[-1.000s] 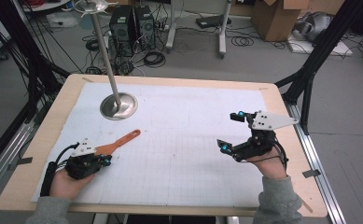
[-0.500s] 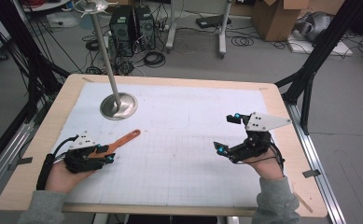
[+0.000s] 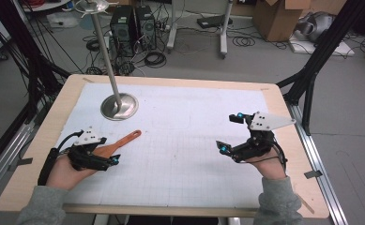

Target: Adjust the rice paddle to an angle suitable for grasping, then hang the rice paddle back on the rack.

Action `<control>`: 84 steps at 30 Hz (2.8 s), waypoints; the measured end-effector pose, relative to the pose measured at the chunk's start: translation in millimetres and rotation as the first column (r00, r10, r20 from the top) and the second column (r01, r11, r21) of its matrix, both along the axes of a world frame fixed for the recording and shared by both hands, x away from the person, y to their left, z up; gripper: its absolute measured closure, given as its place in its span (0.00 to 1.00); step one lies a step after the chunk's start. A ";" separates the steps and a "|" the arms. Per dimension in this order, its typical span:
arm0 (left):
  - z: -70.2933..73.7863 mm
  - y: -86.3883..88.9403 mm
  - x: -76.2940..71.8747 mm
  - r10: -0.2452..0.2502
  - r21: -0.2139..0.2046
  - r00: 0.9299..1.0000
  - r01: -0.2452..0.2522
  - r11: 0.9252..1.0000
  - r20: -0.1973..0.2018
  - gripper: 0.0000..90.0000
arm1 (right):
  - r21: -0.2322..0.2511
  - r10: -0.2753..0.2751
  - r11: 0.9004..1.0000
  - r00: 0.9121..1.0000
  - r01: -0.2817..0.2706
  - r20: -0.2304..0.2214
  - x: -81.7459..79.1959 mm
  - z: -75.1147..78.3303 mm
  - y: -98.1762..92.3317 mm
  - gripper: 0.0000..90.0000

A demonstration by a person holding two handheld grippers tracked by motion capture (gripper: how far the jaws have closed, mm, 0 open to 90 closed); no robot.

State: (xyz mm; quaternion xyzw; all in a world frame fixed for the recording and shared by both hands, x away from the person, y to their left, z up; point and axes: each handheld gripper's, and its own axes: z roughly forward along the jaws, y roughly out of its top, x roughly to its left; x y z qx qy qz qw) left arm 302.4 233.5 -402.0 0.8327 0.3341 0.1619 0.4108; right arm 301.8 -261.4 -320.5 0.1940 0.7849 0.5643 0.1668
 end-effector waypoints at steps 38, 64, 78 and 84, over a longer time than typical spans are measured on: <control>-12.6 -1.2 56.2 -0.014 -0.005 0.997 0.014 1.000 -0.076 0.21 | 0.010 -0.031 0.999 1.000 0.031 -0.005 -4.4 0.8 -8.4 0.00; -20.4 -9.0 72.6 -0.023 0.127 0.984 0.046 0.991 -0.178 0.37 | 0.006 -0.024 1.000 1.000 0.024 0.001 -5.7 0.4 -9.0 0.00; -24.6 -12.8 74.0 -0.014 0.160 0.980 0.046 0.986 -0.196 0.48 | -0.005 -0.019 1.000 1.000 0.019 -0.009 -5.0 -1.4 -6.9 0.00; -24.6 -15.5 72.2 -0.013 0.179 0.984 0.045 0.983 -0.180 0.54 | -0.005 -0.017 1.000 1.000 0.017 -0.007 -4.2 -1.8 -7.1 0.00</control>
